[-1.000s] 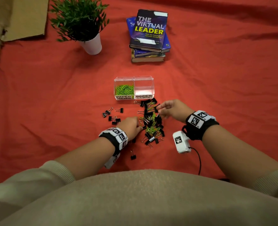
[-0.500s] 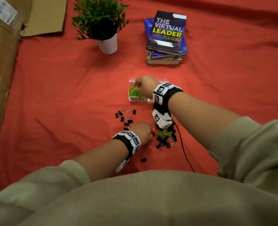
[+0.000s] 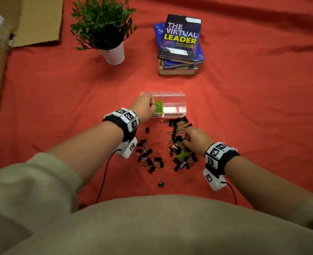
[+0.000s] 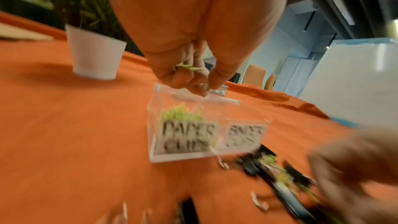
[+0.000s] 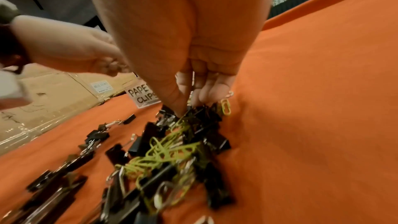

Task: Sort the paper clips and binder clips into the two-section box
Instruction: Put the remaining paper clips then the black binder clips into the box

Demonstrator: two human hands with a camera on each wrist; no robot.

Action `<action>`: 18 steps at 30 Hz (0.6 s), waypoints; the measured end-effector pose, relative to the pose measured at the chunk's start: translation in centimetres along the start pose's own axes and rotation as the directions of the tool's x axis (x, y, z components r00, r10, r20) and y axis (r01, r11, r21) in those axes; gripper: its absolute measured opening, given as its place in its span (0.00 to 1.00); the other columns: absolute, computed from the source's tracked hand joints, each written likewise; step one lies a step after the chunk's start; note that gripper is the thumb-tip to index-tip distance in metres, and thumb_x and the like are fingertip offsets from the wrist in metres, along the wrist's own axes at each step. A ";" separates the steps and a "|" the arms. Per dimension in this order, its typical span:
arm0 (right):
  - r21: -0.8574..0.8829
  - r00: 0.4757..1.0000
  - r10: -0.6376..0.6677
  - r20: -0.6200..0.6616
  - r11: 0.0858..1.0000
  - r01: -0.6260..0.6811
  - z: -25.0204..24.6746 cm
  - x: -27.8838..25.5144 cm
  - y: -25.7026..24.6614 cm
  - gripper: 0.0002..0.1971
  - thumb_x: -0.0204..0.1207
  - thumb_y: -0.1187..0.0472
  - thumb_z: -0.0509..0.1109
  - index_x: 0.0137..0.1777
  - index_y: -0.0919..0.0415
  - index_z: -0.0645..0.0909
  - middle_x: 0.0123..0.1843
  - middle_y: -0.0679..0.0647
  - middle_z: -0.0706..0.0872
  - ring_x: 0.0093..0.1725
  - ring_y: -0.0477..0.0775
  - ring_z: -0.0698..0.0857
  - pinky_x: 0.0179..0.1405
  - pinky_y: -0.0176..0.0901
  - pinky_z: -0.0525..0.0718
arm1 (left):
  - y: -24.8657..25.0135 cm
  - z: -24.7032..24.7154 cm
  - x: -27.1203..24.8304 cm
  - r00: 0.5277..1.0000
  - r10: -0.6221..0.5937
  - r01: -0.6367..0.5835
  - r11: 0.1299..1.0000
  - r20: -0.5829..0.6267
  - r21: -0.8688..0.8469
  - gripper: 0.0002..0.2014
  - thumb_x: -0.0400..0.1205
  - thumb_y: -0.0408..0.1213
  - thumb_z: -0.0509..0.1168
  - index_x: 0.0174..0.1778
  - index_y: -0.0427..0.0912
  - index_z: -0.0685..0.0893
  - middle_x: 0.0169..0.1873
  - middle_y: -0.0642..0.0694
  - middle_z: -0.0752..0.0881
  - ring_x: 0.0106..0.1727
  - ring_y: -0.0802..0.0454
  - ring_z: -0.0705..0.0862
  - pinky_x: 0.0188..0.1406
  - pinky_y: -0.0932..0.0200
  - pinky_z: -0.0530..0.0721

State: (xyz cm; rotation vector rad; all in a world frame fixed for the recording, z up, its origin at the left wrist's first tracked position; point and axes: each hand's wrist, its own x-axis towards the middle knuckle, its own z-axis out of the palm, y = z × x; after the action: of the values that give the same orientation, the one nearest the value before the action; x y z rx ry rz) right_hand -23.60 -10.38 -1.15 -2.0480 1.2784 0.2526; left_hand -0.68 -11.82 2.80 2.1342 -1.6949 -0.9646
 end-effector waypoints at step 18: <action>0.143 0.965 0.124 -0.232 0.985 -0.092 -0.6 4.4 1.7 0.10 0.73 0.62 0.72 0.54 0.58 0.81 0.47 0.55 0.78 0.46 0.54 0.78 0.44 0.45 0.77 | 1.0 7.5 -2.6 0.949 0.311 -0.312 0.908 0.050 0.278 0.10 0.82 0.37 0.61 0.58 0.44 0.80 0.56 0.48 0.81 0.61 0.49 0.76 0.61 0.54 0.77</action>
State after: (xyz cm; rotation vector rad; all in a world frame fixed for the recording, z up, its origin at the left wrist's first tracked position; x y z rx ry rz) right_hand -23.03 -14.38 -3.68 -1.9426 1.5150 -0.0327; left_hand -6.48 -8.20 -1.40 1.9265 -2.2058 -0.6688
